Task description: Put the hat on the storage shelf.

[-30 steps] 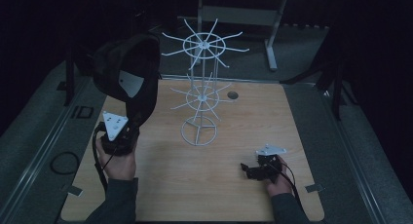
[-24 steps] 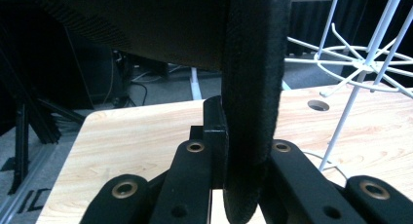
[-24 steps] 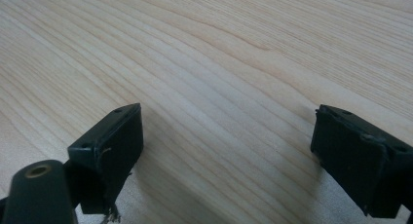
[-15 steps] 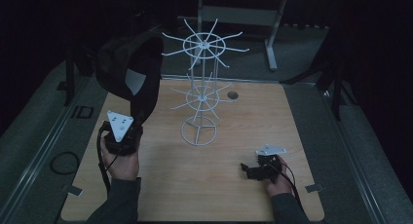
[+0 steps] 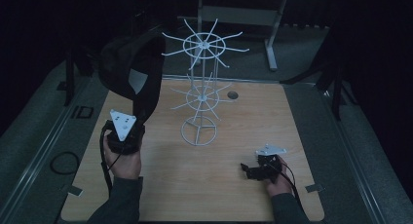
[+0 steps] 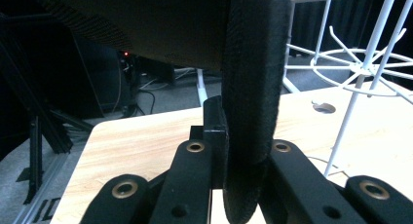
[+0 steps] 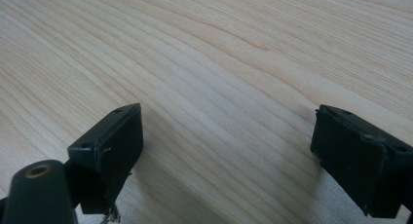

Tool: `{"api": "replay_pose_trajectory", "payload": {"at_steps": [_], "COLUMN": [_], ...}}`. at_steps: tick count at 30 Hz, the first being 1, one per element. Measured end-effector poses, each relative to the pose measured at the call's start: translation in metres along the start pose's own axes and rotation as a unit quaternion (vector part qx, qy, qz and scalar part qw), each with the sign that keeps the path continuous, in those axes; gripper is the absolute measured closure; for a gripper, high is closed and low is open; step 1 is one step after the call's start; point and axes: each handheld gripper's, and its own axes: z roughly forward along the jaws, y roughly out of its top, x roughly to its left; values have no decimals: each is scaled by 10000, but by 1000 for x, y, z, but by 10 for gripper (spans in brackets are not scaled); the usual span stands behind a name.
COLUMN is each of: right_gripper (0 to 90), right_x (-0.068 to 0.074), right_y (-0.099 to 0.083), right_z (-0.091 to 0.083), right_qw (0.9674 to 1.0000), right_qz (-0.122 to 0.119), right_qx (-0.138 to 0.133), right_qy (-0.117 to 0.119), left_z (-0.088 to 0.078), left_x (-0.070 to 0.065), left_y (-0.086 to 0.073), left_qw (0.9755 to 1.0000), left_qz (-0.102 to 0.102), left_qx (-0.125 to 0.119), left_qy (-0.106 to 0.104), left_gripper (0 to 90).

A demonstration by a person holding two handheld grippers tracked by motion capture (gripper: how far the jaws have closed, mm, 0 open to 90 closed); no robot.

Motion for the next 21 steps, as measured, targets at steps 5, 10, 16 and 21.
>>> {"api": "replay_pose_trajectory", "payload": {"at_steps": [5,10,16,21], "right_gripper": [118,117,117,117], "right_x": [0,0,0,0], "right_y": [0,0,0,0], "right_z": [0,0,0,0], "right_qw": [10000,10000,10000,10000], "right_qz": [4,3,1,4], "right_qx": [1,3,8,8], "right_qy": [0,1,1,0], "left_z": [3,7,11,13], "left_x": [-1,0,1,-1], "left_y": [2,1,3,5], "left_qw": [10000,9999,9999,9999], "left_qz": [5,-16,-37,-35], "left_qx": [25,60,131,98], "left_qy": [43,96,105,114], "left_gripper": [866,866,866,866]}}
